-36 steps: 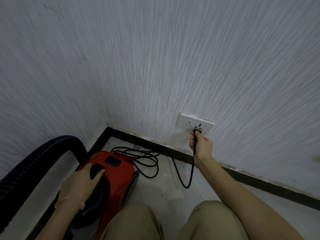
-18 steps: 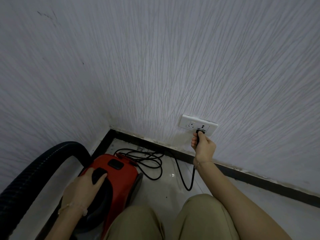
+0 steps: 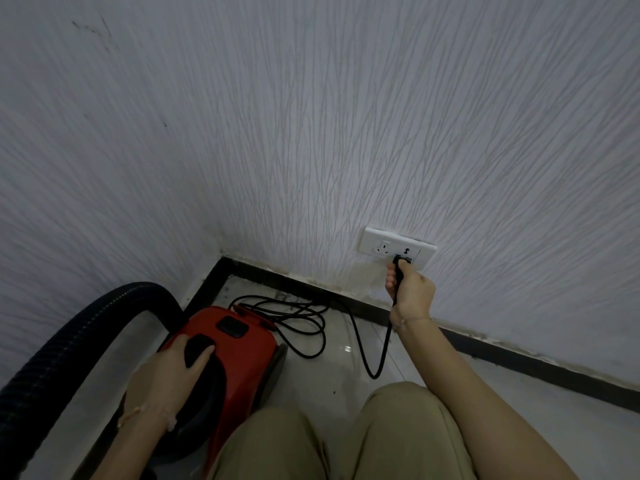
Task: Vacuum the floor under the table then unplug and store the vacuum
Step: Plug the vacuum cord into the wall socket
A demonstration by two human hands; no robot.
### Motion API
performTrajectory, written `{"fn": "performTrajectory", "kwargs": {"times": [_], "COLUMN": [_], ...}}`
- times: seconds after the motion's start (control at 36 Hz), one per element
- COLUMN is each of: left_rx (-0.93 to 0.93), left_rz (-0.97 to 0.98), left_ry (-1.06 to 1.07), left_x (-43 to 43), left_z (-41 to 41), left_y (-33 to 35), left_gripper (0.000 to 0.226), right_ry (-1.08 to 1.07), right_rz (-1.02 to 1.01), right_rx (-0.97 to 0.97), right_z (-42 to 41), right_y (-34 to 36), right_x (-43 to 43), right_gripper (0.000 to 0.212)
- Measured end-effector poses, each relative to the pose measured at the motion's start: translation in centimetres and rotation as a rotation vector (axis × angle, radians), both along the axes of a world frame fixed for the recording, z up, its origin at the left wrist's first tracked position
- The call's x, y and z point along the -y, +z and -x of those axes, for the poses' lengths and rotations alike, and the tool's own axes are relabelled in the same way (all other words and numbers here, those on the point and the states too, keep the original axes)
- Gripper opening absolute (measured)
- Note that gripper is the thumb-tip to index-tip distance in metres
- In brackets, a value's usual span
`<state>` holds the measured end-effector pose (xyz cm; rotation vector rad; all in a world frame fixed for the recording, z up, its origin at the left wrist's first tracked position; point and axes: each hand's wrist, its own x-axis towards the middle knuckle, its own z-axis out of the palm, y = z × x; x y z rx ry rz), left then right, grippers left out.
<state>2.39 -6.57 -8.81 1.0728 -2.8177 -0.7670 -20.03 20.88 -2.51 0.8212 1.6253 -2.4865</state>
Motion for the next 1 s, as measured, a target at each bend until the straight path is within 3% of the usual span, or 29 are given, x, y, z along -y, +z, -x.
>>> {"fn": "performTrajectory", "kwargs": {"times": [0.39, 0.61, 0.81, 1.0], "left_rx": [0.011, 0.0, -0.019, -0.021], "left_rz": [-0.04, -0.03, 0.008, 0.025], "left_ry": [0.008, -0.006, -0.003, -0.002], "left_x": [-0.5, -0.1, 0.6, 0.7], "left_z": [0.2, 0.3, 0.2, 0.4], "left_y": [0.4, 0.2, -1.1, -1.6], "left_gripper": [0.039, 0.033, 0.031, 0.028], "right_ry": [-0.01, 0.113, 0.256, 0.338], "right_rz": [0.027, -0.022, -0.008, -0.202], "right_rx": [0.01, -0.073, -0.036, -0.079], "right_z": [0.8, 0.6, 0.7, -0.1], "right_y": [-0.2, -0.6, -0.6, -1.3], "right_x": [0.0, -1.2, -2.0, -1.8], "right_gripper": [0.023, 0.023, 0.022, 0.027]}}
